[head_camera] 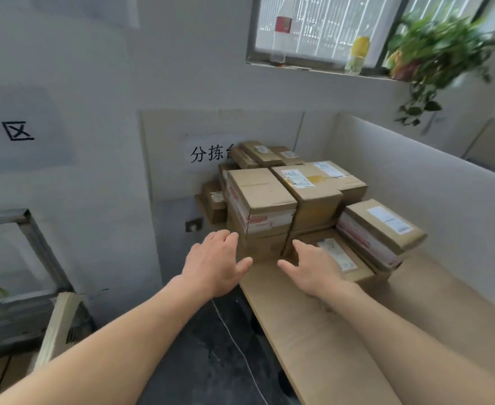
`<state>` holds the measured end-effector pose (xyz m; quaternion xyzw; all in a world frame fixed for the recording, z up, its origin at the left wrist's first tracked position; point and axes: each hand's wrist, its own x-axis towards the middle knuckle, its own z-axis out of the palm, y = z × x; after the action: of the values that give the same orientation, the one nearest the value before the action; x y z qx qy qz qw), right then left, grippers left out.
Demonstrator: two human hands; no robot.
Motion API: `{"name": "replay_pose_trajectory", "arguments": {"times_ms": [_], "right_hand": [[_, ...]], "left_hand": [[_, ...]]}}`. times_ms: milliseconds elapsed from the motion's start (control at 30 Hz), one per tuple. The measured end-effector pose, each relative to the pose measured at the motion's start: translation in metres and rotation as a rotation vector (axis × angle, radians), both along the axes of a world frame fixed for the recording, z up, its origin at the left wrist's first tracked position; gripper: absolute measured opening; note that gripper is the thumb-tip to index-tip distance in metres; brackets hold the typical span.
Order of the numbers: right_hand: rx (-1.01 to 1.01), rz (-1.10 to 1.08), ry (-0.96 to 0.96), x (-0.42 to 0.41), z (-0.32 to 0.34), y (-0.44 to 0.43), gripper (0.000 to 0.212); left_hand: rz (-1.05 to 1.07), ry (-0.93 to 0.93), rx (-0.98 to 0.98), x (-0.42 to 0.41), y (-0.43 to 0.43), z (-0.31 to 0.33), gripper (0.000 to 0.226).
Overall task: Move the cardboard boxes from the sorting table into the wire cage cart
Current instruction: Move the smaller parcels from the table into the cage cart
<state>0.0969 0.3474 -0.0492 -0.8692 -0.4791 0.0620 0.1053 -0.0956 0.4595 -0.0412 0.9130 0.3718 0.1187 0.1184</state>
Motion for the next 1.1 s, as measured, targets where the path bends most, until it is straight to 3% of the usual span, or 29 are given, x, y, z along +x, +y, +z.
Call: {"name": "replay_pose_trajectory", "arguments": {"times_ms": [600,900,1100], "right_hand": [[-0.073,-0.175,0.105,0.176,-0.061,-0.067,0.043],[-0.125,-0.171,0.16,0.259,-0.109,-0.039,0.046],[-0.12,-0.166,0.177,0.279,-0.137,-0.027,0.062]], "left_hand": [[-0.11,0.114,-0.15,0.189,-0.054,-0.049,0.068],[-0.045,0.211,-0.29,0.278,-0.051,-0.093,0.064],[0.027,0.244,-0.39,0.305,-0.047,-0.126,0.062]]}}
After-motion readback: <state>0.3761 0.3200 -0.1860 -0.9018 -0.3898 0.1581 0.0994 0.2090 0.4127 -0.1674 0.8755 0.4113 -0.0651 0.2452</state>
